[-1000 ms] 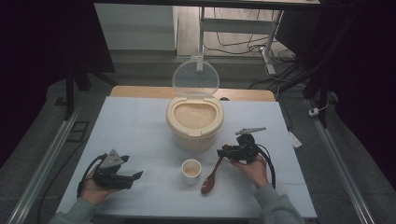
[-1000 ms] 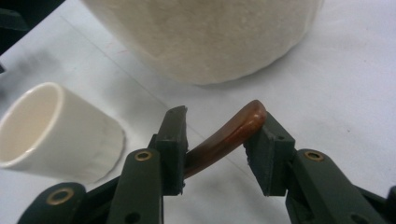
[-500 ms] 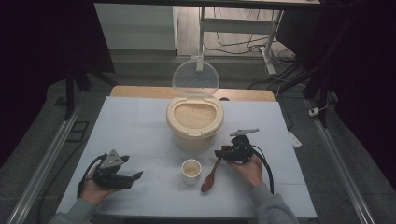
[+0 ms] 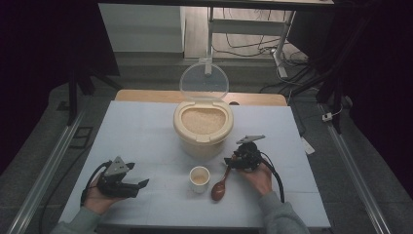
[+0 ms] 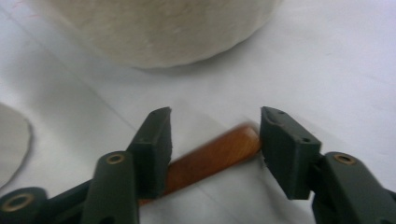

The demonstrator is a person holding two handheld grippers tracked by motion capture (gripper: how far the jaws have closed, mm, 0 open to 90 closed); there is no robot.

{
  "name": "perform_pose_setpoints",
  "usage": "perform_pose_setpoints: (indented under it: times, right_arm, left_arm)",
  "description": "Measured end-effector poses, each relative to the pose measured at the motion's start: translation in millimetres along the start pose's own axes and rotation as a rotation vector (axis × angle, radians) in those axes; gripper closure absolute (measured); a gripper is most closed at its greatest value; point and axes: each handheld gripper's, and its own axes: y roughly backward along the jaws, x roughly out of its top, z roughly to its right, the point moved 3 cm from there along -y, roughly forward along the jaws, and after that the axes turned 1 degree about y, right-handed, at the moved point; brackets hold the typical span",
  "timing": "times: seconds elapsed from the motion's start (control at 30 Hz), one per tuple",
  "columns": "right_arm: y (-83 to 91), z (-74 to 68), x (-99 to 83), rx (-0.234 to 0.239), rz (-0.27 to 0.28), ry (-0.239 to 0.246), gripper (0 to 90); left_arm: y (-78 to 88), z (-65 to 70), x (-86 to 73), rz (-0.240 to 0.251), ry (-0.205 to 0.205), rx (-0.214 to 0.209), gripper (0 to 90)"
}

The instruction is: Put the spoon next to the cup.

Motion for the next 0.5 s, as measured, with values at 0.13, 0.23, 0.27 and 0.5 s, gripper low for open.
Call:
perform_pose_setpoints:
  times: [0.13, 0.23, 0.27, 0.5]
  right_arm:
    - [10.7, 3.5, 1.9, 0.004, 0.054, -0.021, 43.5]
    - [23.7, 4.1, 0.9, 0.026, 0.098, -0.007, 44.0]
    - [28.1, 4.0, -0.2, 0.038, 0.115, 0.003, 43.9]
    - [57.4, 4.1, -11.8, 0.084, 0.188, 0.034, 43.5]
  left_arm:
    - [0.4, -0.5, 0.0, 0.001, 0.000, 0.000, 18.9]
    - [0.5, -0.7, -0.1, 0.002, 0.002, 0.000, 18.9]
    - [0.6, -0.6, -0.1, 0.002, 0.002, -0.001, 18.9]
    - [0.5, 0.3, 0.1, 0.003, 0.001, -0.001, 18.9]
